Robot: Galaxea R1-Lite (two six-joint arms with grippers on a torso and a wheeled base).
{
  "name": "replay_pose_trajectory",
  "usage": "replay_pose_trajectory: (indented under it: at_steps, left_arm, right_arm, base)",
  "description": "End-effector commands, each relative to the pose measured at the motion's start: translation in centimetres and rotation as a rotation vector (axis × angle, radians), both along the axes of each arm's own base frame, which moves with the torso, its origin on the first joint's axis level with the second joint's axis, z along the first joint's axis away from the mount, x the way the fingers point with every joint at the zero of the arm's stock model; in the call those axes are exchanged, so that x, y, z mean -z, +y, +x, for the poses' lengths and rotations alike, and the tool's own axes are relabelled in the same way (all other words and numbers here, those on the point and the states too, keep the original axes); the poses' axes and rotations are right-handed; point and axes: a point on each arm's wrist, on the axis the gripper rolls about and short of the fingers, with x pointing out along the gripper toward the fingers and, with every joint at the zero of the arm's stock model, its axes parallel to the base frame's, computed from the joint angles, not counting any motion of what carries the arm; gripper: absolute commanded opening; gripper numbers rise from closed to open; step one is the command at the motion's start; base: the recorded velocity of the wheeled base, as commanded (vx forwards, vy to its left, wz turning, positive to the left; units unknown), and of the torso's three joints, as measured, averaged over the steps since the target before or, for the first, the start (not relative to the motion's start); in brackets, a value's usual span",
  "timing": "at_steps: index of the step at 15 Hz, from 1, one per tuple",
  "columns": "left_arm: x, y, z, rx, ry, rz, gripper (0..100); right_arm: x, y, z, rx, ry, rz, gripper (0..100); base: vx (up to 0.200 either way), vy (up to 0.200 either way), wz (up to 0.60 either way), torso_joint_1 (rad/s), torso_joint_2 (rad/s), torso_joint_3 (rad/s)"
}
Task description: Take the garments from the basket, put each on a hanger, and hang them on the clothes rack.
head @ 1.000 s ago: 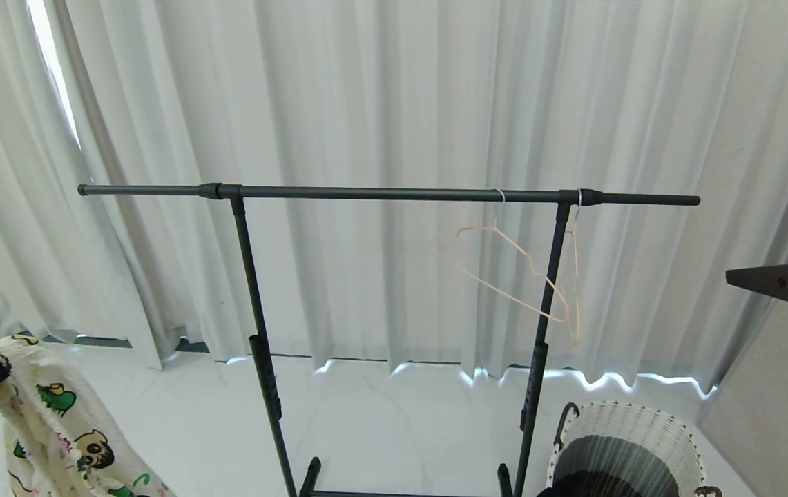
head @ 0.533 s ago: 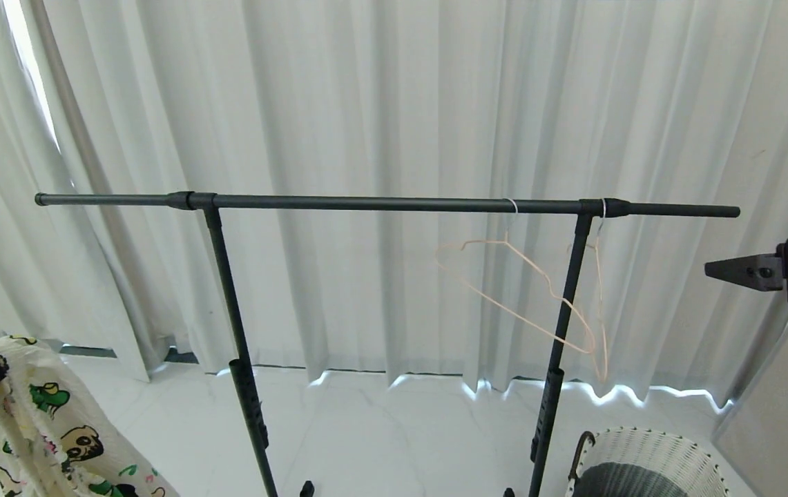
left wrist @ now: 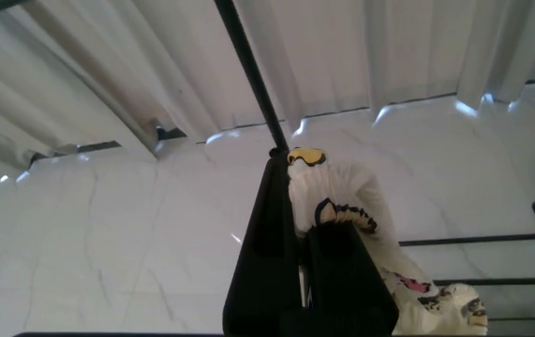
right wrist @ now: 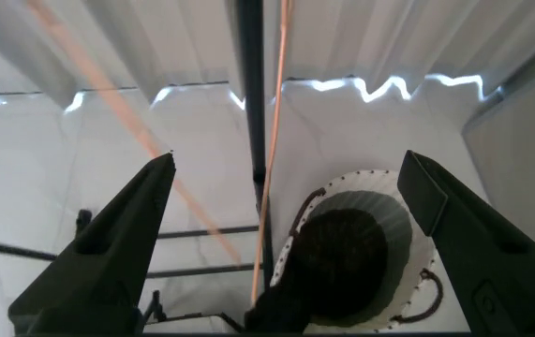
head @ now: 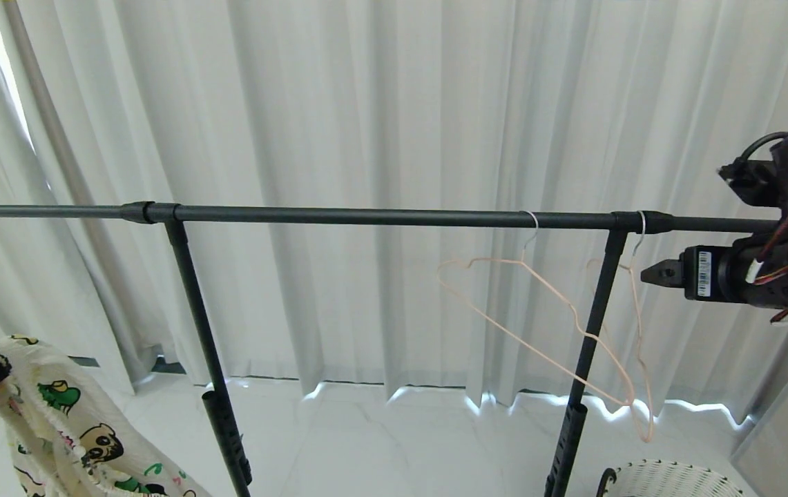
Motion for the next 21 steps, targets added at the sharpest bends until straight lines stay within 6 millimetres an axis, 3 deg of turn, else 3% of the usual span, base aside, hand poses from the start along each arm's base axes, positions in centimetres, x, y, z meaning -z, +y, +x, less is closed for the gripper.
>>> replay_pose_trajectory:
  at_steps: [1,6,12,21]
  left_arm:
    - [0.0,0.0,0.0,0.005,0.000,0.009,0]
    - [0.0,0.0,0.0,0.019,0.002,0.040,0]
    - [0.3,0.0,0.1,0.018,0.016,0.042,0]
    - [0.7,-0.2,0.9,0.020,0.051,0.051,0]
  right_arm:
    - [2.9,-0.1,2.1,0.028,0.055,-0.036,100]
    - [8.7,0.0,4.3,0.008,0.057,-0.070,100]
    - [13.0,0.4,7.8,0.040,0.115,-0.085,100]
    - [14.0,-0.3,8.6,0.082,0.125,-0.063,100]
  base:
    - [0.000,0.000,0.00,0.000,0.00,0.000]
    - [0.000,0.000,0.00,0.000,0.00,0.000]
    - [0.000,0.000,0.00,0.000,0.00,0.000]
    - [0.000,0.000,0.00,0.000,0.00,0.000]
